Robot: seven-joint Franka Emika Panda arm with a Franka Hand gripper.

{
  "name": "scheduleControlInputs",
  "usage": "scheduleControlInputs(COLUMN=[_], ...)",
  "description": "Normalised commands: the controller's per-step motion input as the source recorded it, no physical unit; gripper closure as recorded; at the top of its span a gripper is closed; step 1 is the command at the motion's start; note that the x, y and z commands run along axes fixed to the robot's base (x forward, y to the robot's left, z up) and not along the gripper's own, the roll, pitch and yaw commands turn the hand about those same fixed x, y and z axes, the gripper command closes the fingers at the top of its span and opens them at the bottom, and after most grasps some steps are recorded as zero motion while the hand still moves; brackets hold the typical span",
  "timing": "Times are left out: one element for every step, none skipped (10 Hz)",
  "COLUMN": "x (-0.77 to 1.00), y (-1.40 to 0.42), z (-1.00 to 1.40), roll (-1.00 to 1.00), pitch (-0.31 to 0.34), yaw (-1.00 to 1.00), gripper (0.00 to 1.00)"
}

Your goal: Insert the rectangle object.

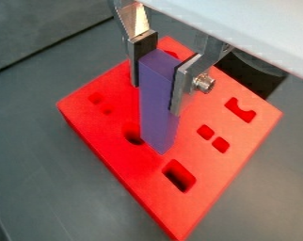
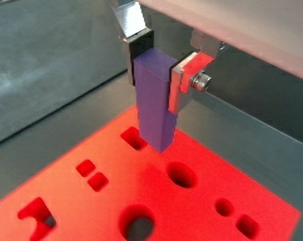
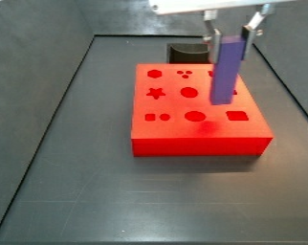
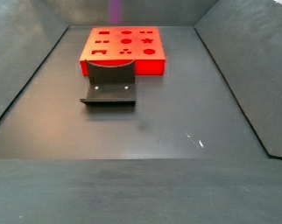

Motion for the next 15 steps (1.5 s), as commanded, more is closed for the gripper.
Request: scheduleControlInputs(x=[1.0,0.99,0.94,0.9,0.91,0.88,0.51,0.37,0.25,0.19,0.16,0.04,0.0,0.02,0.0], y=[0.0,0.0,0.0,-0.02,-0.05,-0.16,-0.26,-0.27,-0.18,-0.04,0.0,0.05,0.01,0.0,-0.03], z=[0.0,-0.06,-0.15,-0.24,-0.26,-0.26,-0.14,-0.11,-0.13,-0.19,-0.21,-0.23,-0.13,0.26,0.66], roll=[0.09,0.13,0.17,0.22,0.26,0.33,0.37,0.38,0.35,0.35,0.28,0.25,0.14,0.0,0.01], pitch=[-0.121,-0.089,-0.053,-0.007,0.0,0.003,0.066,0.073,0.051,0.041,0.03,0.03,0.047,0.099,0.106], yaw=[0.0,0.0,0.0,0.02,0.03,0.05,0.0,0.0,0.0,0.0,0.0,0.0,0.0,0.12,0.09], gripper=[1.0,1.0,1.0,1.0,1.0,1.0,1.0,1.0,1.0,1.0,1.0,1.0,1.0,1.0,1.0])
